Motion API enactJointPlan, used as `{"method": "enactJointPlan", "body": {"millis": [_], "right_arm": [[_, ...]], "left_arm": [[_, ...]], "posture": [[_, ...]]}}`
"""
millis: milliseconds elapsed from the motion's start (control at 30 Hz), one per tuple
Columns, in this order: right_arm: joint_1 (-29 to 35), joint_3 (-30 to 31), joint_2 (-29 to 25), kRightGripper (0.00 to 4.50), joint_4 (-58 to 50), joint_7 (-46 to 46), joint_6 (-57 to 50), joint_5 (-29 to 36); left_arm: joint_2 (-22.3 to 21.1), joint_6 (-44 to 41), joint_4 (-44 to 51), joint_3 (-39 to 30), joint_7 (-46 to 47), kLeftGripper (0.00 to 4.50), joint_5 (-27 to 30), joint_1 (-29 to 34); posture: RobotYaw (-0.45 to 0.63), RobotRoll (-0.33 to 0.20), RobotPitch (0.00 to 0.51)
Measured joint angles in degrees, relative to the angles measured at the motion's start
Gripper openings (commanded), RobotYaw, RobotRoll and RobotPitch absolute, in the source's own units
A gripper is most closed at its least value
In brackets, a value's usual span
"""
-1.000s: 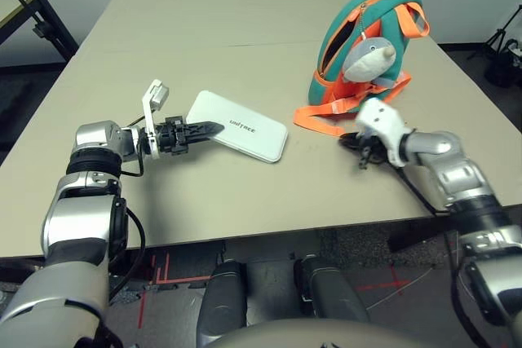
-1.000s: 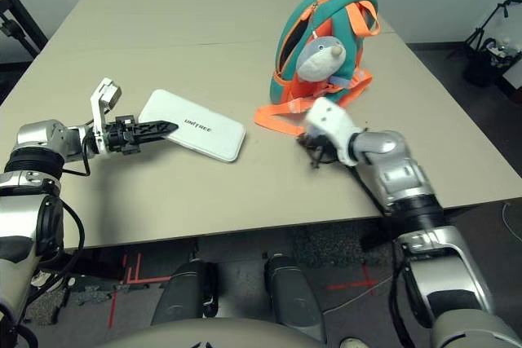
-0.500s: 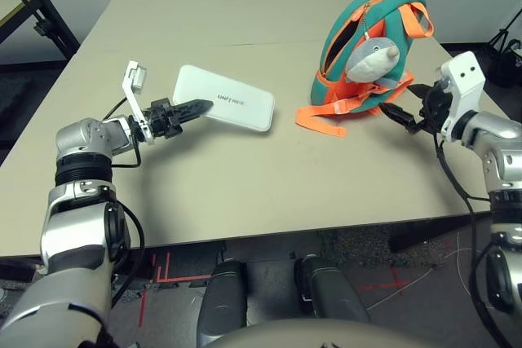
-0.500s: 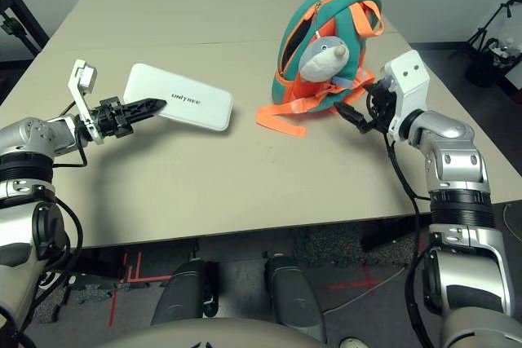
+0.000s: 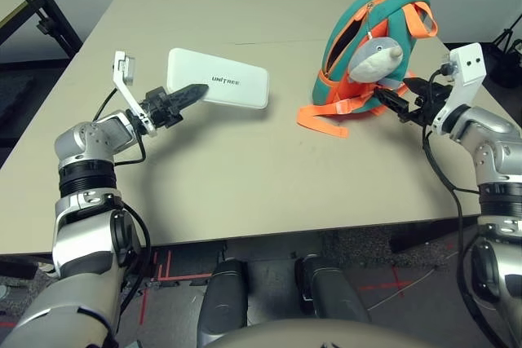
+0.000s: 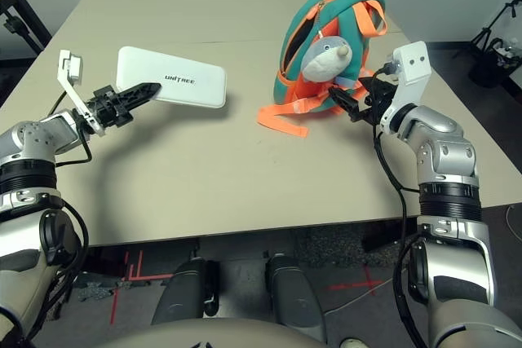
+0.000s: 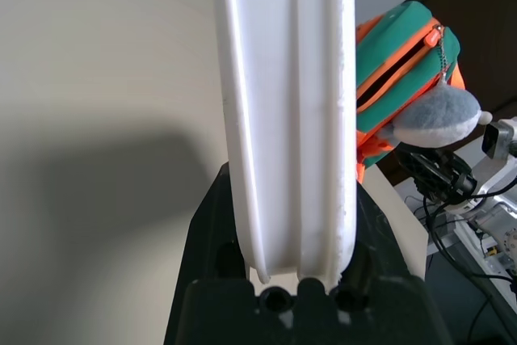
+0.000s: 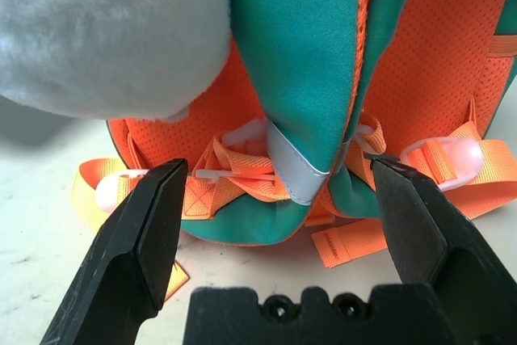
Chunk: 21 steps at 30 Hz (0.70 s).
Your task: Put the pencil case into the backpack and zip it.
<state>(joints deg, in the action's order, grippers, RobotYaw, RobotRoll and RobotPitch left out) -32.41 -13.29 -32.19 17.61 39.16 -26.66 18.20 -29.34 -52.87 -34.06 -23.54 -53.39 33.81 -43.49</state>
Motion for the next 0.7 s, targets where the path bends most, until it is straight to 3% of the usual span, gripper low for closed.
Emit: {"method": "enactJointPlan", "body": {"millis": [400,700], "right_arm": [[-1.27,0.0,1.85,4.5,1.62,-1.64,0.38,1.37],[-12.35,0.17,2.4,4.5,21.57,-4.99,10.82,-1.94]], "left_arm": [[0.23,1.88,2.53,1.23,0.95,1.1,0.3,-0.77],[0.11,1.88,5.17,1.75,1.17,1.1,1.13,-1.11]], "posture": [[-0.1,0.0,0.081],[-0.08,0.0,0.067]]}}
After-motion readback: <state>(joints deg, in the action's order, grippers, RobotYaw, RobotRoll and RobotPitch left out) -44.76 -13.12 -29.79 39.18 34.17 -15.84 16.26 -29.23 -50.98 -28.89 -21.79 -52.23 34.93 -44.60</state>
